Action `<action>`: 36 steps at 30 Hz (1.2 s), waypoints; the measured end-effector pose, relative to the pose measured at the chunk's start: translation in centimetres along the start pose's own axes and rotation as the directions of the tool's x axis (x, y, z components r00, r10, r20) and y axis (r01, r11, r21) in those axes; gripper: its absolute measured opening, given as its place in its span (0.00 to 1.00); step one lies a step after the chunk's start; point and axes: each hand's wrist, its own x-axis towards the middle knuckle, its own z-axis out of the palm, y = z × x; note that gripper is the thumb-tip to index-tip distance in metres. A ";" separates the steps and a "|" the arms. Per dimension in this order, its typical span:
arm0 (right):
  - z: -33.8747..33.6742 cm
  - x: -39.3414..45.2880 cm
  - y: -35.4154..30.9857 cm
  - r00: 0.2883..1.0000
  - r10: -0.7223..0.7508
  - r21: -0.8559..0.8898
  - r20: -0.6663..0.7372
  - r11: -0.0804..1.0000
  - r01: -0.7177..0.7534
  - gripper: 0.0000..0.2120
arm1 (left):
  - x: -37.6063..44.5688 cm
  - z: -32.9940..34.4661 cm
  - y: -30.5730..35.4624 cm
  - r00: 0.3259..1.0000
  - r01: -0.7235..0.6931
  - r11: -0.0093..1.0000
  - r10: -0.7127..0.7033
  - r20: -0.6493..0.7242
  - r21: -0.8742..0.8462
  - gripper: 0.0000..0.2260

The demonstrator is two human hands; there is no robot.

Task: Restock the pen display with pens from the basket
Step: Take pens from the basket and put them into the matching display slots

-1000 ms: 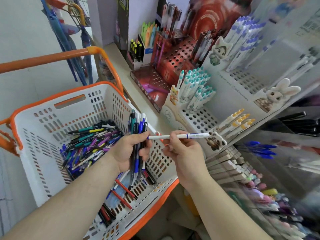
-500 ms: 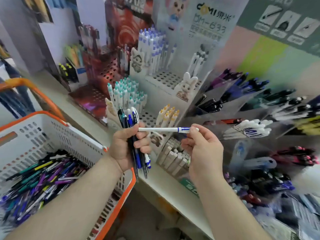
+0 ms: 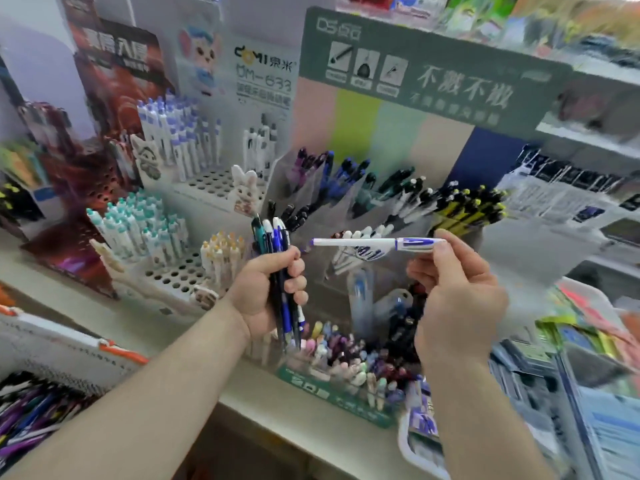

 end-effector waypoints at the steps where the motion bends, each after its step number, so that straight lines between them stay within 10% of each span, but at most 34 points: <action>1: -0.8 0.6 -0.6 0.997 -0.069 -0.017 -0.040 0.998 0.069 0.08 | 0.1 0.2 -0.3 1.000 -0.006 1.000 0.007 -0.020 0.029 0.04; 5: -2.4 3.1 -2.1 0.944 -0.311 -0.135 -0.110 0.946 0.295 0.07 | 0.0 1.0 -1.1 0.997 -0.033 0.992 0.041 -0.059 0.125 0.05; 15: 2.7 7.2 1.1 0.777 -0.550 -0.468 0.305 0.625 0.626 0.10 | 0.2 2.2 -1.2 0.996 -0.040 0.954 0.060 -0.061 0.296 0.05; 23: 5.4 7.7 2.7 0.787 -0.245 -0.641 0.566 0.469 0.607 0.08 | 0.0 1.9 -0.4 0.998 -0.063 0.933 0.066 0.003 0.354 0.05; 29: 5.5 7.3 2.1 0.818 -0.064 -0.690 0.571 0.502 0.521 0.24 | -0.1 2.0 -0.7 0.998 -0.034 0.886 0.008 0.057 0.463 0.09; 36: 4.3 2.9 -0.3 0.735 0.218 -0.561 0.643 0.787 0.257 0.11 | -0.6 2.9 -0.9 0.995 0.022 0.860 -0.068 0.072 0.510 0.06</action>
